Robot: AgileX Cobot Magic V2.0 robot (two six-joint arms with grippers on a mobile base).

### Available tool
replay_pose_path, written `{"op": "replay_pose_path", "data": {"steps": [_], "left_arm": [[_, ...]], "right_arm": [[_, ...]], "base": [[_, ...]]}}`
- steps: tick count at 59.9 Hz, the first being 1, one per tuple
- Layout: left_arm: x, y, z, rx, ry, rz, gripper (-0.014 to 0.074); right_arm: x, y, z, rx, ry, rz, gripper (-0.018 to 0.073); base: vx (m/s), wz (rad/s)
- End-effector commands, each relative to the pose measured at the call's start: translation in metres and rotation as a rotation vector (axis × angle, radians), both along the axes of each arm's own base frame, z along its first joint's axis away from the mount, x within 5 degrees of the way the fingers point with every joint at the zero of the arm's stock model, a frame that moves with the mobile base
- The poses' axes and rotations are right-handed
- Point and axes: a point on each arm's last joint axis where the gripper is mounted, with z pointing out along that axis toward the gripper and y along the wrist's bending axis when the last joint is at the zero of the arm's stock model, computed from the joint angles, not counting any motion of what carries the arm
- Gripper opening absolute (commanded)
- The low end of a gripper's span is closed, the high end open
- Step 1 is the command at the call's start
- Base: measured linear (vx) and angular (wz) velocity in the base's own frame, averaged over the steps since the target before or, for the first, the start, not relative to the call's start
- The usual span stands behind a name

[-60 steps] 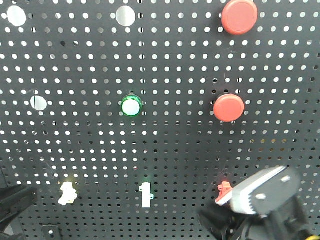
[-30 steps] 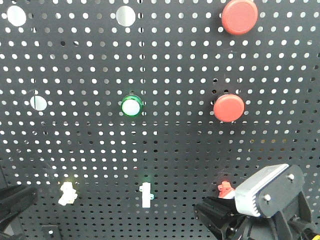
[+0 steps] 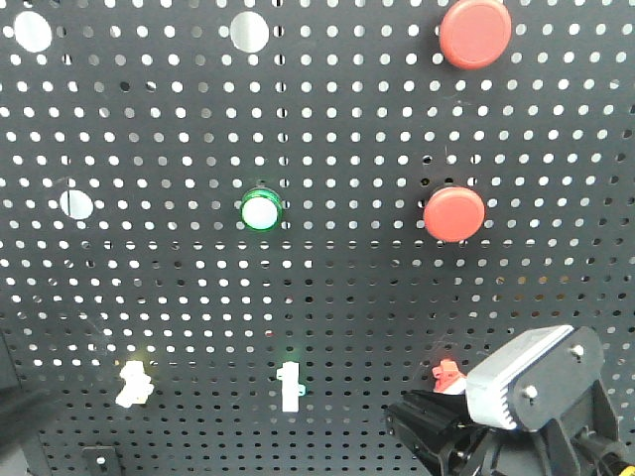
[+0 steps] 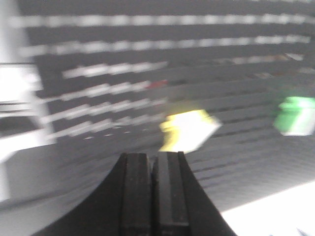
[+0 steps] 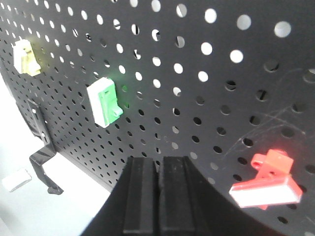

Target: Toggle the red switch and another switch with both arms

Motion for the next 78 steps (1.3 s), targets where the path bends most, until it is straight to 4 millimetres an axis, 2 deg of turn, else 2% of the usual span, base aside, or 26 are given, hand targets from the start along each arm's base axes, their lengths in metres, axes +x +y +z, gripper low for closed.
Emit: {"op": "replay_pose_path", "data": {"steps": [1, 4, 14, 24, 28, 34, 78], "left_arm": [[-0.019, 0.015, 0.003, -0.037, -0.148, 0.086, 0.0002], [-0.029, 0.022, -0.006, -0.038, -0.172, 0.139, 0.0002], [-0.053, 0.033, -0.057, 0.012, -0.194, 0.233, 0.0002], [-0.064, 0.034, -0.112, 0.020, -0.200, 0.241, 0.0002], [-0.065, 0.034, -0.124, 0.024, -0.192, 0.242, 0.0002], [-0.064, 0.034, -0.122, 0.075, -0.173, 0.236, 0.0002], [-0.064, 0.034, -0.125, 0.074, -0.159, 0.233, 0.0002]], "right_arm": [[-0.003, 0.003, 0.019, 0.059, -0.077, 0.043, -0.0006], [-0.003, 0.003, 0.019, 0.059, -0.077, 0.043, -0.0006], [-0.003, 0.003, 0.019, 0.059, -0.077, 0.043, -0.0006], [-0.003, 0.003, 0.019, 0.059, -0.077, 0.043, -0.0006], [-0.002, 0.003, 0.019, 0.057, -0.076, 0.043, -0.0006], [-0.002, 0.003, 0.018, 0.055, -0.073, 0.041, -0.0006], [-0.002, 0.003, 0.018, 0.055, -0.073, 0.041, -0.0006]], "base": [[0.00, 0.00], [0.00, 0.00], [0.00, 0.00], [0.00, 0.00], [0.00, 0.00], [0.00, 0.00], [0.00, 0.00]]}}
